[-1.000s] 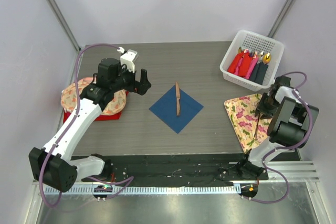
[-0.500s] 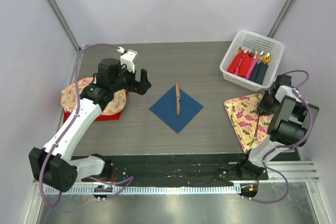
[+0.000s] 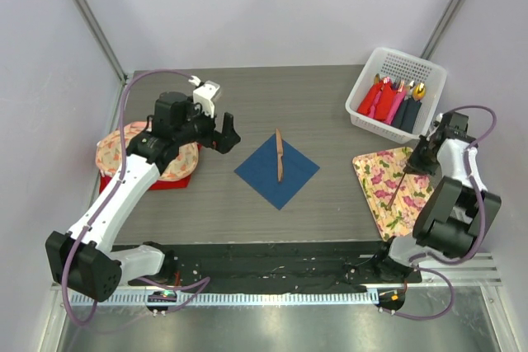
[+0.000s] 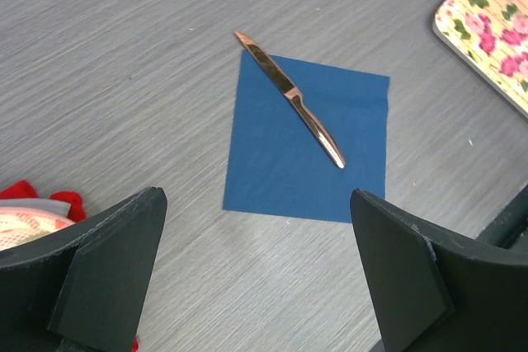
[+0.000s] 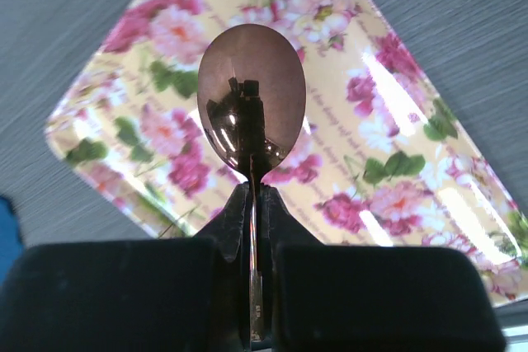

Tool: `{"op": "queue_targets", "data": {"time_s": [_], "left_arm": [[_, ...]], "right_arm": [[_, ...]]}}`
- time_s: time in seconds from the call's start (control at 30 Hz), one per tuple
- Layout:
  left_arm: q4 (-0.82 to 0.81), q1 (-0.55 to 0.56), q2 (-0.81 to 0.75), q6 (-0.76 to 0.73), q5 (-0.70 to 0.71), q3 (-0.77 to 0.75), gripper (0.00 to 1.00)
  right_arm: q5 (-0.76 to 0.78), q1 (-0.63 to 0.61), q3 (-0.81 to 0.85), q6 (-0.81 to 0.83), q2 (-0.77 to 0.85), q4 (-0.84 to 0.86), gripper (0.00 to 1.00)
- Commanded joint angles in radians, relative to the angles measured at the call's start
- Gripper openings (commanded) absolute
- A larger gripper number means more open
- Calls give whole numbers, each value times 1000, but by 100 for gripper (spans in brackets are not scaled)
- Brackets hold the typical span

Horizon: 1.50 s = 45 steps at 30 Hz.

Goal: Place the utensils on the paper napkin and roll it up

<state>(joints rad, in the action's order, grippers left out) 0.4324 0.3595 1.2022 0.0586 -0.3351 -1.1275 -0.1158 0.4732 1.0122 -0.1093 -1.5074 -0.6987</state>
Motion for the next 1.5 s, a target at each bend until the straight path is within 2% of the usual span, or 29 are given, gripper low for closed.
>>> {"op": "queue_targets", "data": {"time_s": [0.0,0.07,0.13,0.17,0.2,0.23,0.27,0.3,0.33,0.5,0.53,0.6,0.63,0.7,0.73,0.77,0.8,0.83,0.87,0.9,0.93,1.0,1.1,1.2,1.3,1.47], "left_arm": [[-4,-4,-26,-36,-82,-23,100],[-1,-4,-36,-36,-81,-25,100],[-3,-4,-46,-26,-81,-28,100],[-4,-4,-47,-20,-82,-28,100],[-4,-4,-52,-8,-96,-26,100],[-15,-4,-55,0,-105,-25,100],[-26,-4,-56,15,-111,-23,100],[-38,-4,-53,50,-129,-17,100],[-72,-4,-55,70,-139,-14,100],[-185,-4,-10,236,-245,-31,100],[-216,-4,-3,303,-293,-32,100],[-329,-4,20,390,-332,-38,100],[-374,-2,29,476,-373,-41,99],[-513,-4,68,561,-413,-41,98],[-552,-4,83,617,-421,-41,95],[-588,-4,98,709,-436,-37,93],[-685,-2,118,762,-440,-19,91],[-733,-2,126,806,-438,-5,89],[-789,-4,134,886,-421,9,88],[-831,-4,138,914,-415,30,87],[-901,-2,152,932,-409,37,85],[-951,1,163,969,-386,46,81],[-1023,10,189,1009,-352,48,73],[-1051,35,215,1023,-323,48,68],[-1049,56,224,1015,-288,52,65],[-1049,81,237,1021,-288,46,61]], "right_arm": [[-84,1,45,-20,144,-93,1],[-105,1,49,-17,194,-120,1],[-220,1,52,11,248,-130,1],[-304,1,54,29,266,-118,1],[-469,1,48,39,288,-96,1],[-552,1,40,1,321,-66,1],[-630,-1,17,-44,334,32,1],[-777,-19,9,-87,340,91,1],[-812,-42,8,-195,337,216,1],[-929,-275,86,-329,274,491,1],[-952,-347,82,-437,265,657,1],[-964,-404,66,-576,227,871,1],[-970,-460,59,-631,210,1045,1],[-981,-517,65,-798,147,1196,1],[-986,-536,71,-872,119,1367,1],[-983,-571,72,-938,96,1459,1],[-980,-582,74,-1087,46,1551,1],[-978,-593,84,-1156,21,1720,1],[-969,-613,92,-1211,-2,1787,1],[-963,-616,101,-1330,-52,1846,1],[-953,-622,114,-1380,-71,1960,1],[-931,-631,121,-1469,-112,2024,1],[-923,-660,120,-1503,-131,2082,1],[-907,-688,101,-1483,-122,2055,1],[-891,-702,77,-1408,-97,1948,1],[-880,-723,63,-1365,-83,1920,1]]}}
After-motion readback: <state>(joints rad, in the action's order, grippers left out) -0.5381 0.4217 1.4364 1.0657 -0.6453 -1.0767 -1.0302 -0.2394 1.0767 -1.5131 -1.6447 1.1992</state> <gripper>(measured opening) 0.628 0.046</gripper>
